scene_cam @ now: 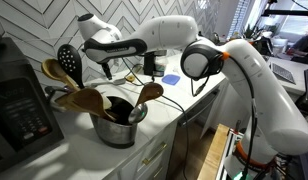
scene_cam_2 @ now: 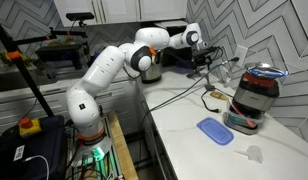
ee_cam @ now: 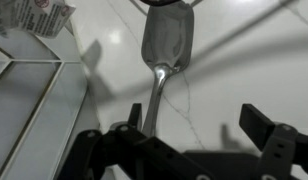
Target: Pick up the silver spatula from the kitchen counter and put it in the utensil holder
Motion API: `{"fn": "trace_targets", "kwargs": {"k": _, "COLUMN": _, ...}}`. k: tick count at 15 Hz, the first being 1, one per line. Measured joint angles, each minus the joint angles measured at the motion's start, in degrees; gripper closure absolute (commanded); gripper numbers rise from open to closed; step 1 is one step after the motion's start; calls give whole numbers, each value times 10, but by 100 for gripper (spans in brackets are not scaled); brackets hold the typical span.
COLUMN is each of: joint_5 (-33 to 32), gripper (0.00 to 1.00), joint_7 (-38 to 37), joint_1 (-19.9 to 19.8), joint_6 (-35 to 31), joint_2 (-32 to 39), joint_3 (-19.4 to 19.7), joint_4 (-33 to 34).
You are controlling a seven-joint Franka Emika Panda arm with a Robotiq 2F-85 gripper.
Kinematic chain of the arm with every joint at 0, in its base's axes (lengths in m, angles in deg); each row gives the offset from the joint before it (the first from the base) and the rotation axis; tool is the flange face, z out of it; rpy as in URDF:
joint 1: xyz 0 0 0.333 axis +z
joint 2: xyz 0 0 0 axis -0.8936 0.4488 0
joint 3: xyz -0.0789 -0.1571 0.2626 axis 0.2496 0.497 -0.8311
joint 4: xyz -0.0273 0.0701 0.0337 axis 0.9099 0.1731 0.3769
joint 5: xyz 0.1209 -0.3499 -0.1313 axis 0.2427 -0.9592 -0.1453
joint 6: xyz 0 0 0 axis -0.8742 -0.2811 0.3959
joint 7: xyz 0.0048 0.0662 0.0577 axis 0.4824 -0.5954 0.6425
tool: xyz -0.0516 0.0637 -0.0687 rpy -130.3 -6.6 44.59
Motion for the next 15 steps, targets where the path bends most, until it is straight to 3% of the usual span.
{"fn": "trace_targets", "kwargs": {"k": 7, "joint_5": 6, "gripper": 0, "joint_7": 89, "joint_1": -2, "joint_6": 57, "joint_2": 129, "joint_3": 7, "joint_4": 162}}
{"fn": "trace_targets", "kwargs": {"k": 15, "joint_5": 71, "gripper": 0, "joint_7": 122, "joint_1": -16, "joint_6": 83, "joint_2": 167, "joint_3": 4, "joint_4": 217}}
